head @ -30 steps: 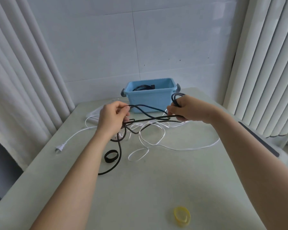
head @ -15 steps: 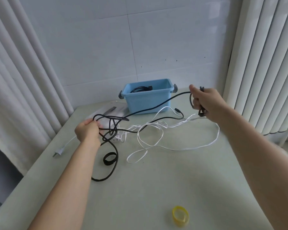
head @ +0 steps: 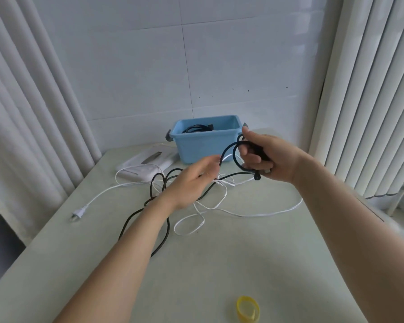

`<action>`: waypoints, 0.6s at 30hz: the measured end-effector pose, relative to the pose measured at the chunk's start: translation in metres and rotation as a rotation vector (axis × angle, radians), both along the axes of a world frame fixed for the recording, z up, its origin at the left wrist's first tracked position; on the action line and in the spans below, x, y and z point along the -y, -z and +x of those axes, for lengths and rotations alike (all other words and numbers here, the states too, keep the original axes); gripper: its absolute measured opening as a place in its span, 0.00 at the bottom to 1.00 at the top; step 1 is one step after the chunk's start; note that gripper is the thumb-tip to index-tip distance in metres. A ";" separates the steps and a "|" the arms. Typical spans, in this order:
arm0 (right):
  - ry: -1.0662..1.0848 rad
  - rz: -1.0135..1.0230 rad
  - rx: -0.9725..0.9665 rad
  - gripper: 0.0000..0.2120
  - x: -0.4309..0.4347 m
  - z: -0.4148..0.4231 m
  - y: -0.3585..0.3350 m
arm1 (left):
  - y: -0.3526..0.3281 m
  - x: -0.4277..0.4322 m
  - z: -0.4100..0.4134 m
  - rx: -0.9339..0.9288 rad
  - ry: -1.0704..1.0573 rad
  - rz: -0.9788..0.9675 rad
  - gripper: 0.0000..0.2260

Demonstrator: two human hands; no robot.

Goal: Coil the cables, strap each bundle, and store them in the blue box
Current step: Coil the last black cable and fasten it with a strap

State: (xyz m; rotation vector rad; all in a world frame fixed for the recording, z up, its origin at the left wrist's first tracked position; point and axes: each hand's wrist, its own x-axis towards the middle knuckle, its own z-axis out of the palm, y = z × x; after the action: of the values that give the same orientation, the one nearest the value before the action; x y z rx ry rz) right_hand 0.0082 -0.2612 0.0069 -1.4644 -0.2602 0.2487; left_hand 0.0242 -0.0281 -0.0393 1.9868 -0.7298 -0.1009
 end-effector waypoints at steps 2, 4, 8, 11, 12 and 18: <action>-0.090 -0.005 -0.030 0.23 -0.002 -0.001 0.002 | 0.001 0.004 -0.002 0.090 -0.023 0.019 0.19; -0.121 -0.006 -0.066 0.22 -0.005 -0.002 0.003 | -0.004 0.005 -0.006 0.132 -0.034 -0.017 0.15; -0.080 -0.002 -0.059 0.14 -0.009 0.000 0.007 | -0.023 0.003 -0.019 0.013 0.056 -0.151 0.14; -0.101 0.006 -0.075 0.12 -0.012 -0.002 0.009 | -0.030 0.004 -0.027 0.040 0.062 -0.027 0.12; -0.122 0.012 -0.086 0.13 -0.014 -0.003 0.008 | -0.033 0.005 -0.029 0.049 0.041 -0.015 0.11; -0.269 -0.256 -0.083 0.17 -0.022 -0.008 0.010 | -0.033 0.002 -0.026 0.237 -0.205 -0.018 0.10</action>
State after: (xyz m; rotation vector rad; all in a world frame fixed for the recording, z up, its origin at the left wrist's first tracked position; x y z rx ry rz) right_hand 0.0004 -0.2391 -0.0033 -1.6666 -0.3686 0.5760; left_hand -0.0020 -0.0305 -0.0065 2.0656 -0.6687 0.2663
